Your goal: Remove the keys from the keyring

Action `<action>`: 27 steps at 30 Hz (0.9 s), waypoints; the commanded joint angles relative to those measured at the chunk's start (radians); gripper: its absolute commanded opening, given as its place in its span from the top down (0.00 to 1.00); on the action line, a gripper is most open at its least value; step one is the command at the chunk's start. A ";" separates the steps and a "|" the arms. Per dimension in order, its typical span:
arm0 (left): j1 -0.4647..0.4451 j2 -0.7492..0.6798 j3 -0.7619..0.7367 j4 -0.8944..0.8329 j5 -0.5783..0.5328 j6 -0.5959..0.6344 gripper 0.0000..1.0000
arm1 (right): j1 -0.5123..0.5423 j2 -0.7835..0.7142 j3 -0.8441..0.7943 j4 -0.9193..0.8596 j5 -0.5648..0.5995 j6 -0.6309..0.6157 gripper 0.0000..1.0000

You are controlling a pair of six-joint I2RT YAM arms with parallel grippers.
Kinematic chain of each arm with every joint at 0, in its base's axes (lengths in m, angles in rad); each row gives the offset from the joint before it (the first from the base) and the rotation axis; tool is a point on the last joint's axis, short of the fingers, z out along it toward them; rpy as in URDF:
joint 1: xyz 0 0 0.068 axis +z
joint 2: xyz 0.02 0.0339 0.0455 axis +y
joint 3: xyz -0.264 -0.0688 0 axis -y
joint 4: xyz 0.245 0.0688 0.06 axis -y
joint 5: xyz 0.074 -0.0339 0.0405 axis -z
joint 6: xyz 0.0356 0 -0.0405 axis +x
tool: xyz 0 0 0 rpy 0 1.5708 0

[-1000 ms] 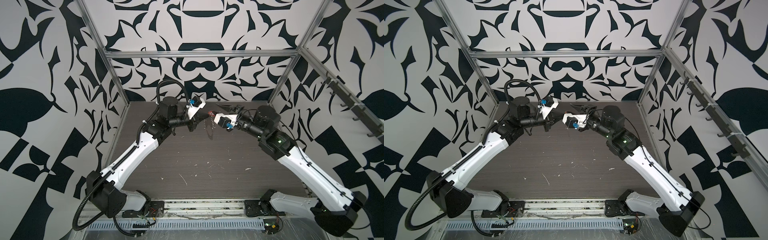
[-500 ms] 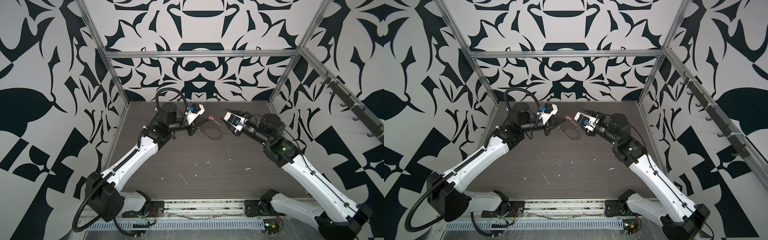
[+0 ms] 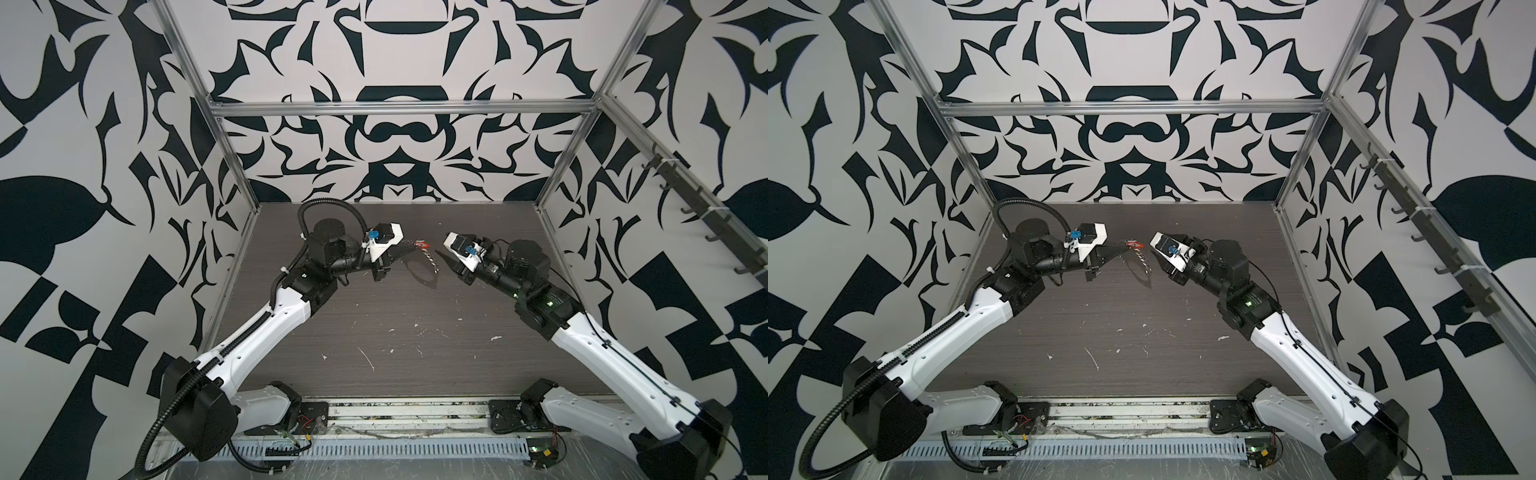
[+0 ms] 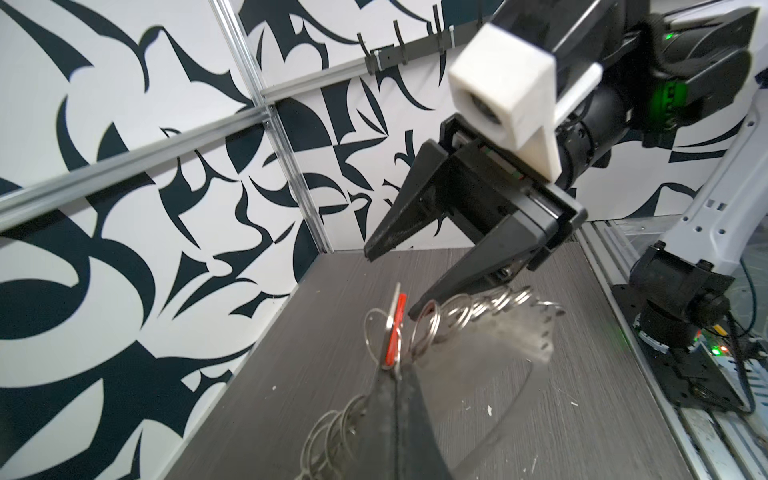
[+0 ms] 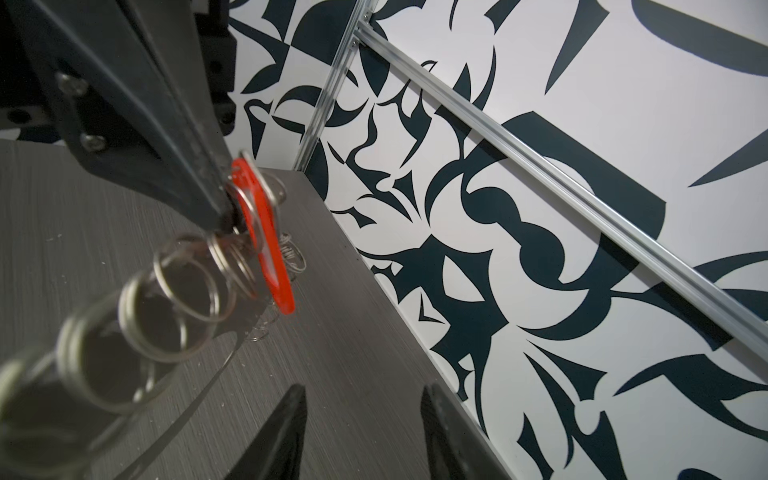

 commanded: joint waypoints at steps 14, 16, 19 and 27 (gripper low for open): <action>0.003 -0.064 -0.215 0.474 0.010 0.126 1.00 | 0.020 -0.081 -0.136 0.207 -0.038 0.156 0.41; 0.001 -0.074 -0.225 0.481 0.008 0.139 1.00 | 0.022 -0.100 -0.160 0.219 -0.031 0.156 0.41; -0.006 -0.087 -0.242 0.485 -0.006 0.172 1.00 | 0.026 -0.120 -0.187 0.232 -0.019 0.161 0.41; -0.034 -0.117 -0.295 0.485 -0.032 0.323 1.00 | 0.052 -0.126 -0.237 0.310 0.028 0.174 0.40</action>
